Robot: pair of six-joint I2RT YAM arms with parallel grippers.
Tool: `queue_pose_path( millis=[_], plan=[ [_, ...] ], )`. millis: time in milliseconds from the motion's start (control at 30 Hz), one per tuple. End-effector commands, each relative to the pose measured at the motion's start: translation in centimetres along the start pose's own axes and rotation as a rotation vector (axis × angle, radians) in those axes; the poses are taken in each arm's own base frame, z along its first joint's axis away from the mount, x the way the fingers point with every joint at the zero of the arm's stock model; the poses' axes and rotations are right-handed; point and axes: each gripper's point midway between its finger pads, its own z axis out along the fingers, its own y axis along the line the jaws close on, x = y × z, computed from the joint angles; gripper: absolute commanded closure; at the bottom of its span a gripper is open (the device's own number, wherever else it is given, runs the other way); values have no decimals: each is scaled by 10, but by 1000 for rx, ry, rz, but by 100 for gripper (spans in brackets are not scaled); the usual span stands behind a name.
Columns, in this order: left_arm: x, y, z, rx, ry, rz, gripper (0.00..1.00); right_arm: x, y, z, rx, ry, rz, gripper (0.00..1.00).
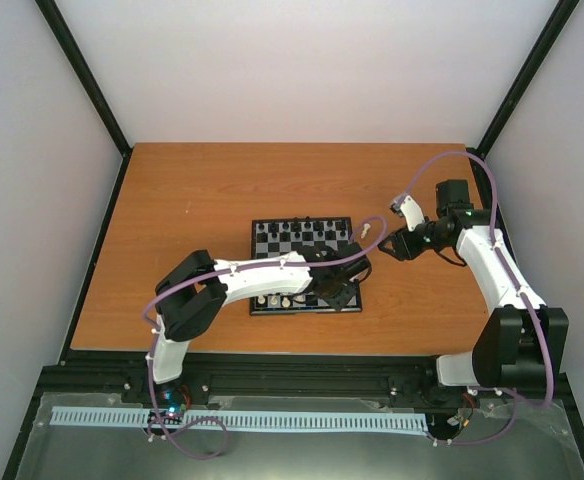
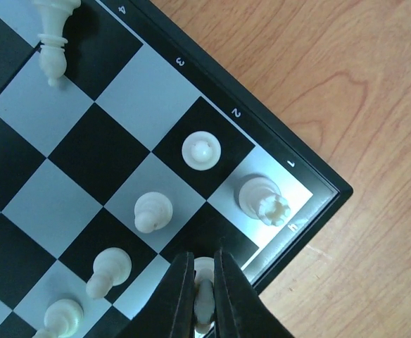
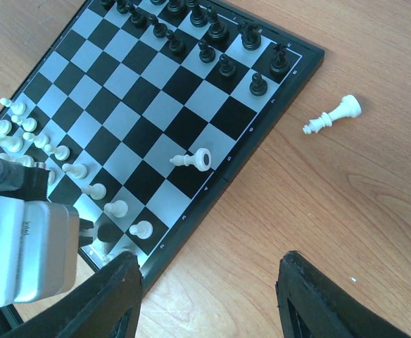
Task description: Set up the chess pieces on the board
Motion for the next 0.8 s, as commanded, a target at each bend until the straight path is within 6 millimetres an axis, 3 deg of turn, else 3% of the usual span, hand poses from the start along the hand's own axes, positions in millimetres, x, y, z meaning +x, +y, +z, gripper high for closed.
queue_pose_path(
  millis=[0, 533, 767],
  plan=[
    [-12, -5, 1, 3, -20, 19, 99, 2, -1, 5, -23, 0, 1, 46],
    [-12, -7, 13, 2, -6, 17, 99, 5, 0, 7, -40, 10, 5, 46],
    [-13, -7, 8, 5, -9, 12, 92, 6, 0, 9, -47, 18, 8, 46]
  ],
)
